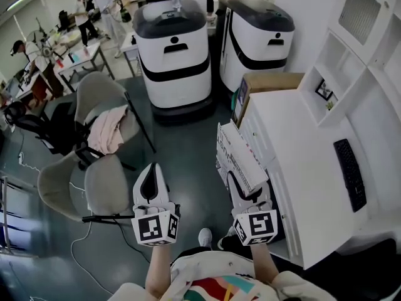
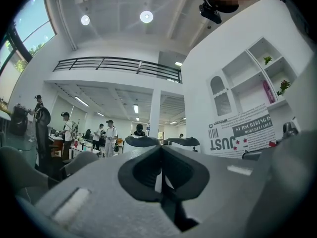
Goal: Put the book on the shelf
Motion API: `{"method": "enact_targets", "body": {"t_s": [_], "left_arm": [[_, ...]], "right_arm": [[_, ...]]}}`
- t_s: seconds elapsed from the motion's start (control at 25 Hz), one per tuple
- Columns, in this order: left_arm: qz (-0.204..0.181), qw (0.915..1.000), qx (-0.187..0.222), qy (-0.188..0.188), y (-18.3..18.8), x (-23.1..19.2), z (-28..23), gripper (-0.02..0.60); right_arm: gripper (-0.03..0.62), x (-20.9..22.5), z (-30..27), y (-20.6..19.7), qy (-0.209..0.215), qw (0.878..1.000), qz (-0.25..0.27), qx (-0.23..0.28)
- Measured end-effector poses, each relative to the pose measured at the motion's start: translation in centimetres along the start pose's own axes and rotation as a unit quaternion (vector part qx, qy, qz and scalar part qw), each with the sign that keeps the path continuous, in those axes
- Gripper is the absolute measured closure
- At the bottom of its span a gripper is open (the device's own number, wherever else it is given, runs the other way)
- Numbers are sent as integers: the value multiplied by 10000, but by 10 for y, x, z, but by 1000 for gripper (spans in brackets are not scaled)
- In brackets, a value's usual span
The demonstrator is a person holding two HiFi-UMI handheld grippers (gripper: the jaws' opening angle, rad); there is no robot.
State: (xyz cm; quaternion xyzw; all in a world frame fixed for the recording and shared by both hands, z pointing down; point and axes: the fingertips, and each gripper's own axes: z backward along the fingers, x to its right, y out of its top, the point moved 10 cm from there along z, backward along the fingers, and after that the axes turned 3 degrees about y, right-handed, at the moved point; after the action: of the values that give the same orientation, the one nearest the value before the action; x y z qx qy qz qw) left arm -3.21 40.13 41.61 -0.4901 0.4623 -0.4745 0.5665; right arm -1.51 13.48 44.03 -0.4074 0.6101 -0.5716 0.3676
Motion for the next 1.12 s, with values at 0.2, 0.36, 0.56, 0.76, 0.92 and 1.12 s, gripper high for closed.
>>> {"method": "enact_targets", "body": {"t_s": [0.2, 0.36, 0.56, 0.76, 0.92, 1.12], "left_arm": [[-16, 9999, 5, -162, 1, 28, -22, 583], [26, 9984, -60, -556, 0, 67, -45, 583], [141, 9920, -115, -1248, -13, 141, -78, 583], [245, 9834, -28, -1800, -21, 210, -108, 583], [342, 9701, 42, -2404, -18, 265, -121, 583], [386, 9446, -49, -3258, -21, 326, -132, 583]], "right_arm": [[441, 27, 0, 2, -110, 9999, -52, 41], [441, 60, 10, 5, -311, 9995, -27, 46], [441, 119, 41, 9, -961, 9953, -38, 96], [441, 169, 70, 9, -1453, 9891, 34, 249], [441, 203, 101, 7, -2039, 9784, 19, 348], [440, 232, 136, 1, -2835, 9580, -81, 420]]}}
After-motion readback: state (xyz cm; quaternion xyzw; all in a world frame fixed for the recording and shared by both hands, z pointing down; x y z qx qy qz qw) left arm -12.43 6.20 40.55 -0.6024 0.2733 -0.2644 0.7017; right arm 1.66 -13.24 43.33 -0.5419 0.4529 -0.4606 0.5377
